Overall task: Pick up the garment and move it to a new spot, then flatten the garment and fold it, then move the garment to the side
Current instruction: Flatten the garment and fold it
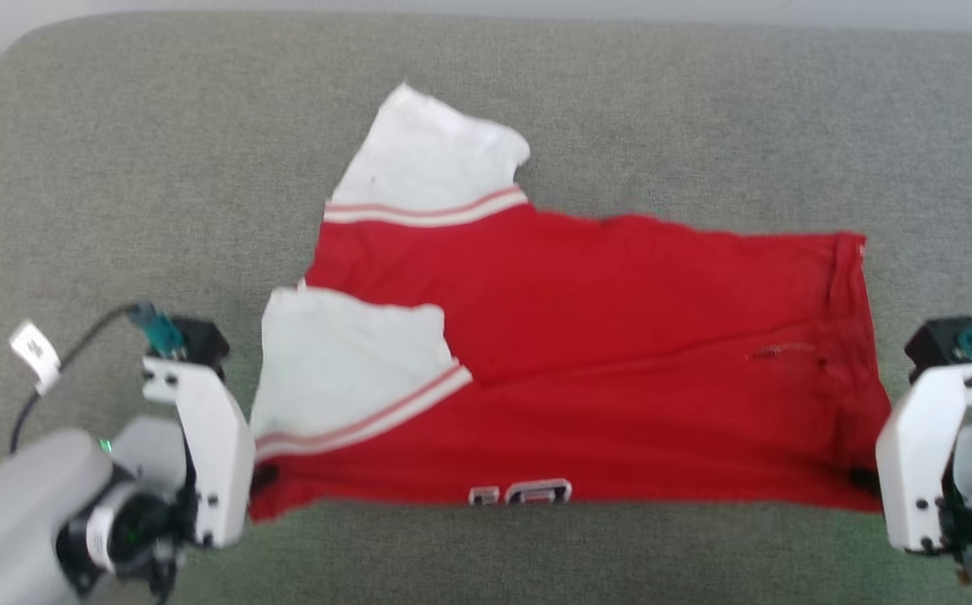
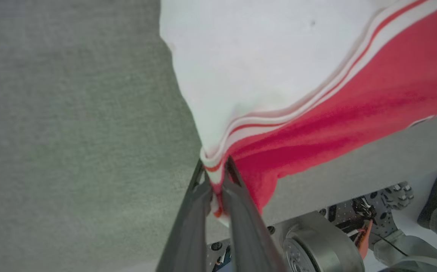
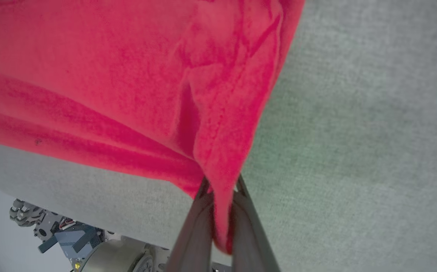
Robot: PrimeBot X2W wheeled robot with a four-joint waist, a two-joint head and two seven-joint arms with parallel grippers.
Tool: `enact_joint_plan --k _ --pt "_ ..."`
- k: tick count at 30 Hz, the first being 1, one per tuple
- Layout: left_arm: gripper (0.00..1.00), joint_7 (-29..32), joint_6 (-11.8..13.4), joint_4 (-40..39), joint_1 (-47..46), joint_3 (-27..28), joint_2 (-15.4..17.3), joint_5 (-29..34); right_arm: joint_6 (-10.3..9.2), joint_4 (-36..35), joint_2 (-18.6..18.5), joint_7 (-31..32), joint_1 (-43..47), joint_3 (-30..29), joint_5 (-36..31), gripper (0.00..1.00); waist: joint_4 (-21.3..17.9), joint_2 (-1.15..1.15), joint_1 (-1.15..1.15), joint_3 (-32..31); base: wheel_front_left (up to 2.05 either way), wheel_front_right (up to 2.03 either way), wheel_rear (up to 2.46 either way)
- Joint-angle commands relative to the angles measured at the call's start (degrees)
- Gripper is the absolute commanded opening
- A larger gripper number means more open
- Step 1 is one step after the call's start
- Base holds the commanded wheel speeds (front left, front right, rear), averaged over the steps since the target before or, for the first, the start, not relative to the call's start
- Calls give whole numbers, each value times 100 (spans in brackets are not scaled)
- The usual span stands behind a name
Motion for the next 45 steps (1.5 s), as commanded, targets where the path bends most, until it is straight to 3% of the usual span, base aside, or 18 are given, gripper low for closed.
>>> enact_joint_plan --k 1,7,8,10,11,12,13,20,25,30,37,45 --pt "0 10 89 -74 133 -21 76 -44 -4 -52 -28 58 84 -60 10 0 6 0 0 -21 0 0 0" --pt "0 -173 284 -317 532 -115 2 -111 -4 29 97 -141 372 -91 -68 0 -6 0 0 -116 0 0 0" --pt "6 -235 260 -285 578 -109 -55 -128 -3 115 141 -235 389 -73 -77 0 -15 0 0 -133 0 0 0" --pt "34 -331 231 -180 681 -101 -124 -181 -3 284 170 -423 408 -13 -105 35 -34 0 0 -173 0 0 0" --pt "57 -379 209 -117 700 -107 -166 -183 -3 346 154 -531 400 -9 -133 49 -38 0 0 -192 0 0 0" --pt "95 -418 192 -60 716 -104 -203 -187 -3 417 176 -629 394 -4 -126 77 -42 0 0 -222 0 0 0" --pt "100 -428 163 -11 740 -104 -232 -199 -3 481 190 -724 387 11 -121 100 -46 0 0 -252 0 0 0" --pt "100 -594 93 11 674 66 -135 -241 -3 442 217 -1290 325 -27 -160 100 -88 0 0 -429 0 0 0" --pt "100 -755 107 -187 352 342 99 -144 -3 156 421 -2191 265 -69 -268 100 -195 0 0 -550 0 0 0" --pt "100 -947 0 -116 14 545 108 37 -3 42 566 -2972 195 5 -427 100 -336 0 0 -555 0 0 0" --pt "100 -1388 -486 630 -719 726 -246 457 -3 141 683 -4379 -4 362 -770 100 -699 0 0 -484 0 0 0" --pt "100 -1622 -1142 2018 -1621 828 -764 753 -3 510 824 -5854 -456 703 -1185 100 -1223 0 0 -227 0 0 0"
